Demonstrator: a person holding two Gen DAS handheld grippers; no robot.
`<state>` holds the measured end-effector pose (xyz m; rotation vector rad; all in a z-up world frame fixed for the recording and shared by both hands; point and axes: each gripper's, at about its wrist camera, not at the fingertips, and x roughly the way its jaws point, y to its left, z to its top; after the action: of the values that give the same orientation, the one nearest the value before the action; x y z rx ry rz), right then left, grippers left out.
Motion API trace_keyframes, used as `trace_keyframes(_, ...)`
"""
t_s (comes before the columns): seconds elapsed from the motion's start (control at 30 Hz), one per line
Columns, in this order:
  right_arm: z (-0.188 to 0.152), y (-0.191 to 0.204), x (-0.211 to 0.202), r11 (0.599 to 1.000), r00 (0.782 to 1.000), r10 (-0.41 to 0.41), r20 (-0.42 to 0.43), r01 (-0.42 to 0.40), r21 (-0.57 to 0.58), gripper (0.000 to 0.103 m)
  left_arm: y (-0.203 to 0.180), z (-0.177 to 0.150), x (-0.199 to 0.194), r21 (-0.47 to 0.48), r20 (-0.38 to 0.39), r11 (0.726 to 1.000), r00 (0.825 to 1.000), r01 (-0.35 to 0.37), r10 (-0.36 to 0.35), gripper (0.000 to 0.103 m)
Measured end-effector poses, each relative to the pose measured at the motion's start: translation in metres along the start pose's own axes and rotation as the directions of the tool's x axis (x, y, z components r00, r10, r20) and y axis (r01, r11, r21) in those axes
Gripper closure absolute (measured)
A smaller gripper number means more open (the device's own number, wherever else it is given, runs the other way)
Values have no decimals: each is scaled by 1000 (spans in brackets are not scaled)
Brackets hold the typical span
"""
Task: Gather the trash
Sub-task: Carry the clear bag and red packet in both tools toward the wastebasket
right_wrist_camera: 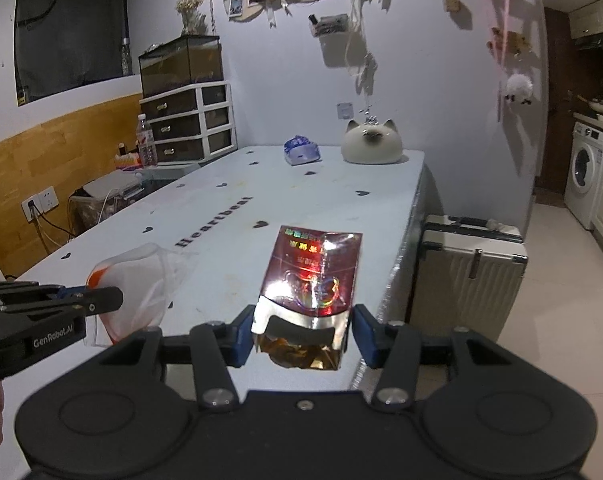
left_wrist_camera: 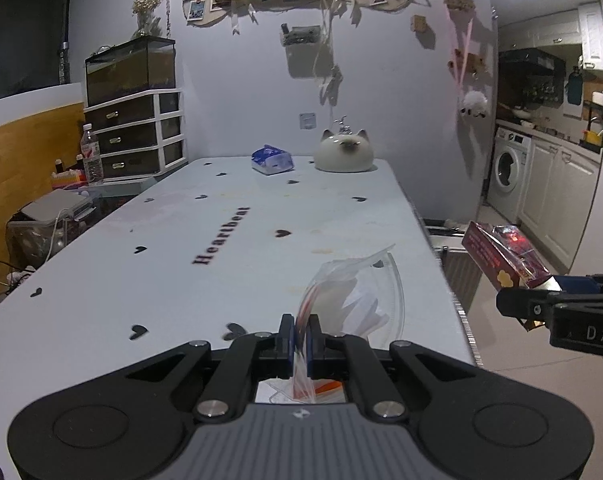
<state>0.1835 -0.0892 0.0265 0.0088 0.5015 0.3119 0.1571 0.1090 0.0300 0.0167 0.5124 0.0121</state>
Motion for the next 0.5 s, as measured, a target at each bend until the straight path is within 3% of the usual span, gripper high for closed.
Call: trace_keyframes(0.5,-39,-70,-72,994,993,-104,51,102,42,52,-92,-14,-32,43,50,990,990,131,-133,98)
